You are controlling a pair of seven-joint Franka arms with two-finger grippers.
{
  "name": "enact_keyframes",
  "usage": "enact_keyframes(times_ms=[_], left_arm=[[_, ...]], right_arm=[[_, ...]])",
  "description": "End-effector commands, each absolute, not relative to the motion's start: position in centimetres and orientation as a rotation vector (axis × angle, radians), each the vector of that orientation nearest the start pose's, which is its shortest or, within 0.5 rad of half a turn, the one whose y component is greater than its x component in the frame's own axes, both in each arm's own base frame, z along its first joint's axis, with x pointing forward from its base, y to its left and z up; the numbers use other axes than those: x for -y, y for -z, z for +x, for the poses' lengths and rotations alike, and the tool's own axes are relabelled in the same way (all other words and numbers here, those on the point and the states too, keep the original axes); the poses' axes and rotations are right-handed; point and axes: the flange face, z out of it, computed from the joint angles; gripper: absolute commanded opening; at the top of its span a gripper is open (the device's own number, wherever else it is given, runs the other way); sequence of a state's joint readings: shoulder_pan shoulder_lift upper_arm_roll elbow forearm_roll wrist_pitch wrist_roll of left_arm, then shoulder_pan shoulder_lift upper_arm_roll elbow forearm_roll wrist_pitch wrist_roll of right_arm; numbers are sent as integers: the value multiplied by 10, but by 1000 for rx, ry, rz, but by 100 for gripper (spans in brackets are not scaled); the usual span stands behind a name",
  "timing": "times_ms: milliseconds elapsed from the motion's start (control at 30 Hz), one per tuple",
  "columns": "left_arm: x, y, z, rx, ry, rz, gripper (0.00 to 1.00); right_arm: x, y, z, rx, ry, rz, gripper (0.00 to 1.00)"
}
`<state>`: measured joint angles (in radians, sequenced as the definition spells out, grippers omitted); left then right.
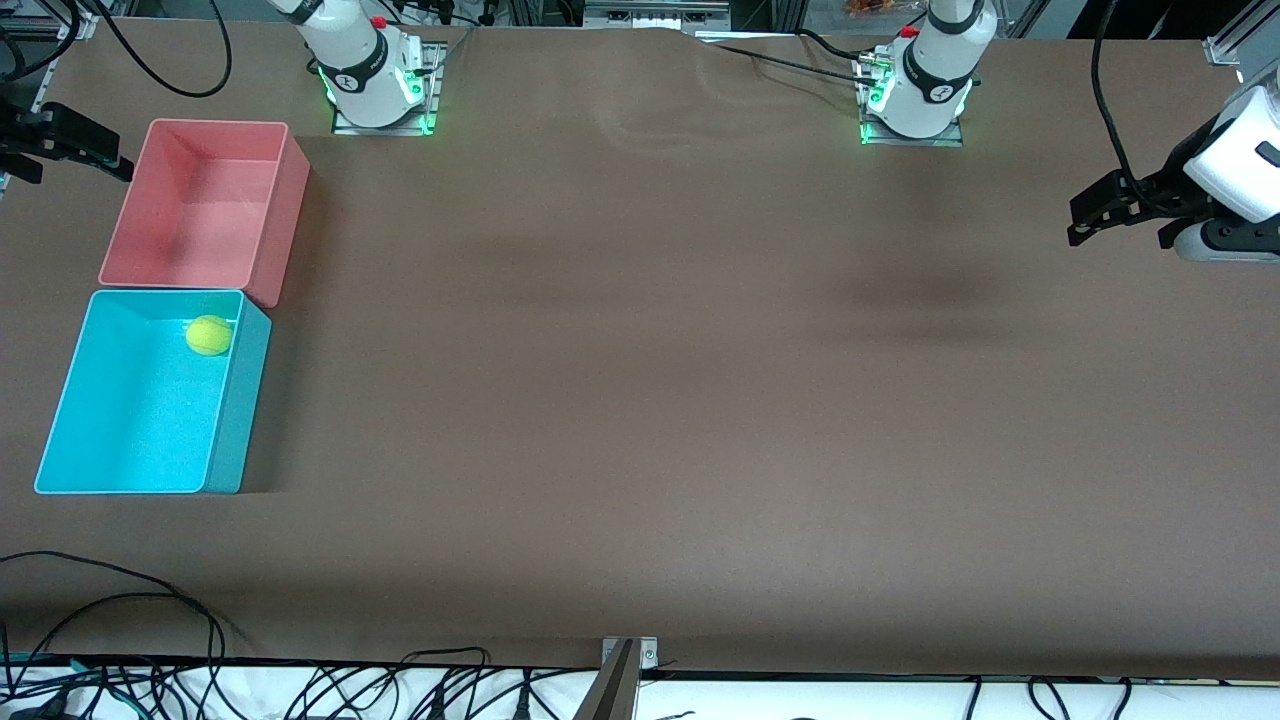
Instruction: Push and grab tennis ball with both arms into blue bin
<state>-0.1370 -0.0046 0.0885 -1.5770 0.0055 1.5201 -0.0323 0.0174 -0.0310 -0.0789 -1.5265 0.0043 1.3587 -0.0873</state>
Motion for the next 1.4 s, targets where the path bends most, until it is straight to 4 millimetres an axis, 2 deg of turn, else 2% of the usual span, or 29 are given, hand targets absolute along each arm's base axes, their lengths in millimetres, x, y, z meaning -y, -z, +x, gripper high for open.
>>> enact_keyframes(times_ms=[0,568,835,1369], left_arm=[[26,-621,546,-60,-82,-3141,100],[23,-623,546,-58,-77,-3141,100],[24,-623,547,-63,-75,-3139,100],[25,-622,547,-65,-77,-3141,100]], right_arm=[[27,-645,530,38,-209,-3127,100],[27,-650,530,43,-166,-3131,100],[26,-647,539,38,-75,-3143,100],[26,-640,540,37,-69,-3156,100]])
